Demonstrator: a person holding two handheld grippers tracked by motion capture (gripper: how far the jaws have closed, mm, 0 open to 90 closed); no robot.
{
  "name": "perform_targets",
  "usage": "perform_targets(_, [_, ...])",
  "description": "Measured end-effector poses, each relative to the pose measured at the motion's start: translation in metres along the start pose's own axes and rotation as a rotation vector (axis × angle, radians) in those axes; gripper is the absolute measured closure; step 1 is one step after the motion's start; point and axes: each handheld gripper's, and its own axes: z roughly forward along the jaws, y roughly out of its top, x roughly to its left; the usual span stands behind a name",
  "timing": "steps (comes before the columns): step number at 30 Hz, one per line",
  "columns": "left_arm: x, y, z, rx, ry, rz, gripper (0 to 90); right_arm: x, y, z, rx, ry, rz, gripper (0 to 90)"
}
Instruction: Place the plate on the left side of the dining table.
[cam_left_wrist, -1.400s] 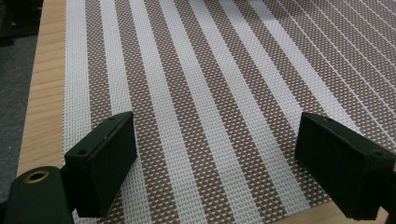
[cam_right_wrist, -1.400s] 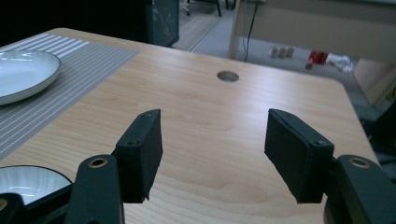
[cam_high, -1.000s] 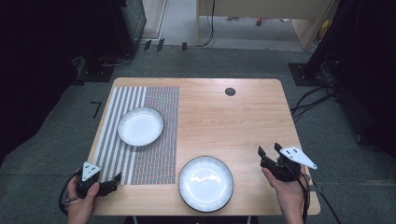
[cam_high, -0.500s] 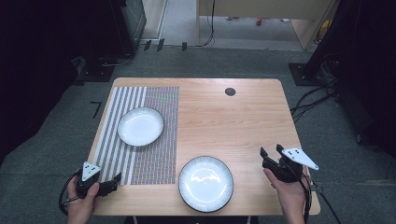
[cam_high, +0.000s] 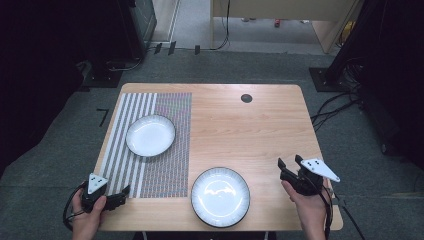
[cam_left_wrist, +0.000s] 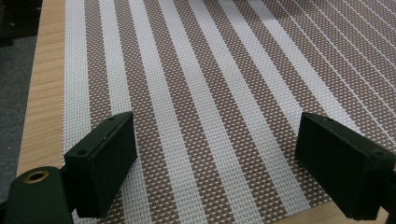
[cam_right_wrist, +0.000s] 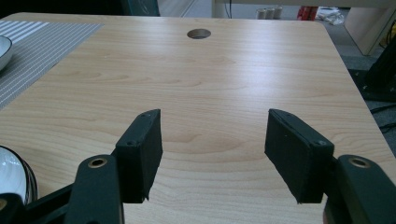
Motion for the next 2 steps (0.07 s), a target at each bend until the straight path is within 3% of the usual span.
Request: perform_targets(2, [0.0000, 0.0000, 0.0000, 0.000, 0.000, 0.000, 12.3, 0.0001, 0.0002, 0.0000, 0.000, 0.000, 0.002, 36.8])
